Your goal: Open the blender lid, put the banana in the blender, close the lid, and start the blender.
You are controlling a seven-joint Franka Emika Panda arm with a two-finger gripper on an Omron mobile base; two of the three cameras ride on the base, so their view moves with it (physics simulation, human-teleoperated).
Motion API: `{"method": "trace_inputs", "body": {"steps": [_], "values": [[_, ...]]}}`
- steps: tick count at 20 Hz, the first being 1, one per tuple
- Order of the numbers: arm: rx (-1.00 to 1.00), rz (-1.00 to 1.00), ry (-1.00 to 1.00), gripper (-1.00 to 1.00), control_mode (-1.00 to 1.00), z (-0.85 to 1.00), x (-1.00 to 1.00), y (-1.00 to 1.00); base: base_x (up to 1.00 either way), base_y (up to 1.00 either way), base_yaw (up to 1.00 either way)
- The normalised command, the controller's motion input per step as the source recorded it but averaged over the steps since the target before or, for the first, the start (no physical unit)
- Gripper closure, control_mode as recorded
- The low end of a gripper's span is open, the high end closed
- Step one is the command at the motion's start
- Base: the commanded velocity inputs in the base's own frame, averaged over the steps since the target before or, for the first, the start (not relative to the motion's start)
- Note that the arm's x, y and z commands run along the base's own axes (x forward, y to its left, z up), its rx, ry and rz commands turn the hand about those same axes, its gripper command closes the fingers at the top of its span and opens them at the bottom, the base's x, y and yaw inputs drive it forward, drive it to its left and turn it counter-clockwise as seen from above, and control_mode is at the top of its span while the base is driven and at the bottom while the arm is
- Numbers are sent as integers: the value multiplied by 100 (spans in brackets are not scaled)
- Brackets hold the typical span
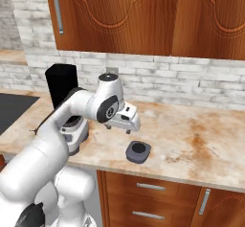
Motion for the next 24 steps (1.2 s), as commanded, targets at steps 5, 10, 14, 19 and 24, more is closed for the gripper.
{"method": "trace_inputs", "body": {"steps": [5,10,14,19,24], "values": [[-11,0,-8,-100,-100,69,-99,100,0,0,0],[-12,0,-1,-100,-100,41,-82,100,0,0,0],[-13,0,-2,-100,-100,19,-43,100,0,0,0],[-8,4,0,-100,-100,-1,-15,100,0,0,0],[-1,10,5,-100,-100,-20,0,100,0,0,0]]}}
